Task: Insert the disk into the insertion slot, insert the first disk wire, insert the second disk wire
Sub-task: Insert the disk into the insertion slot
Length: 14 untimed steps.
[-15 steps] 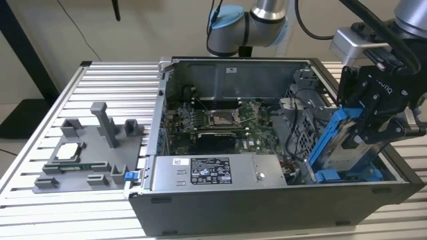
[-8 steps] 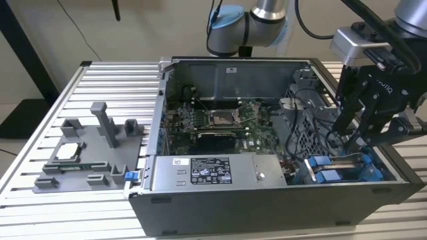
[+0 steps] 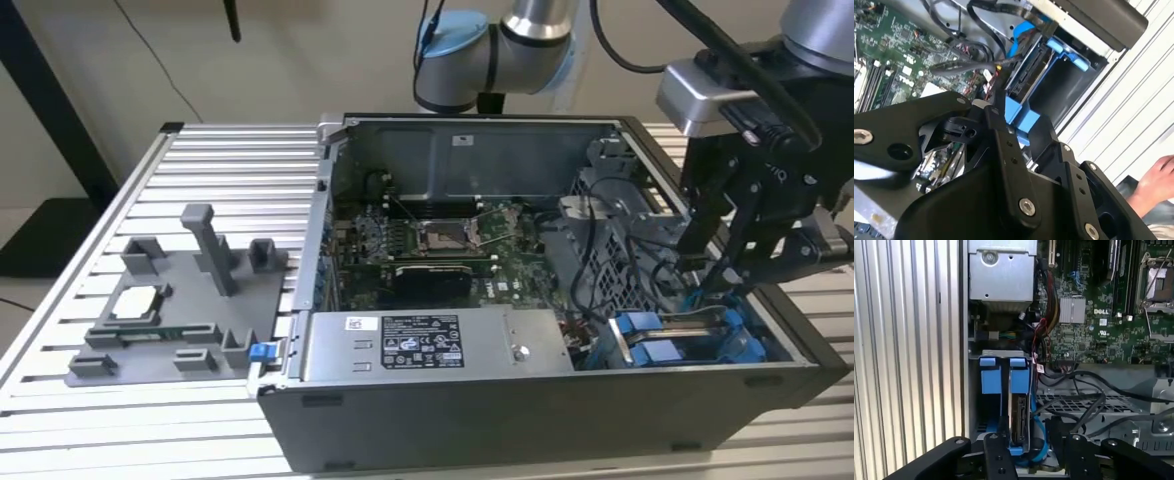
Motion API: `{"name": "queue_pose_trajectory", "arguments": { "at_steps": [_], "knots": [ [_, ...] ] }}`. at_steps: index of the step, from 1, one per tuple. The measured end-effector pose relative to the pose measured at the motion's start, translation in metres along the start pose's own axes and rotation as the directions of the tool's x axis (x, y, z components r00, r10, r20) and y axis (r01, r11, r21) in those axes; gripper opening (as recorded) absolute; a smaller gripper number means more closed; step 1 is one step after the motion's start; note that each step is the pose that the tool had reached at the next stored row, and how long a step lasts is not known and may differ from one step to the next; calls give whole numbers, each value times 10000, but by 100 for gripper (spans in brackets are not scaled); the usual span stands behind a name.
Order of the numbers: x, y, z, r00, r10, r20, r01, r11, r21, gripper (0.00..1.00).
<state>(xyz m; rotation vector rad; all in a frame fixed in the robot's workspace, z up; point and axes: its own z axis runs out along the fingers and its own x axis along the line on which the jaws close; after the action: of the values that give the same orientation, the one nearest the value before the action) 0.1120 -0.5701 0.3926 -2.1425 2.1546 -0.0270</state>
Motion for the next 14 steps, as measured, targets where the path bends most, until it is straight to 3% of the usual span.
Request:
{"name": "queue_pose_trajectory", "arguments": {
  "at_steps": [2, 3, 6, 14],
  "knots": [
    [-39, 0, 4, 10000, -7, 20, 7, 9999, 139, 100],
    [-64, -2, 7, 10000, -9, 27, 8, 9999, 168, 100],
    [-130, 3, 64, 10000, -8, 29, 7, 9998, 181, 100],
    [-141, 1, 101, 10000, -6, 66, 4, 9997, 232, 100]
  ]
}}
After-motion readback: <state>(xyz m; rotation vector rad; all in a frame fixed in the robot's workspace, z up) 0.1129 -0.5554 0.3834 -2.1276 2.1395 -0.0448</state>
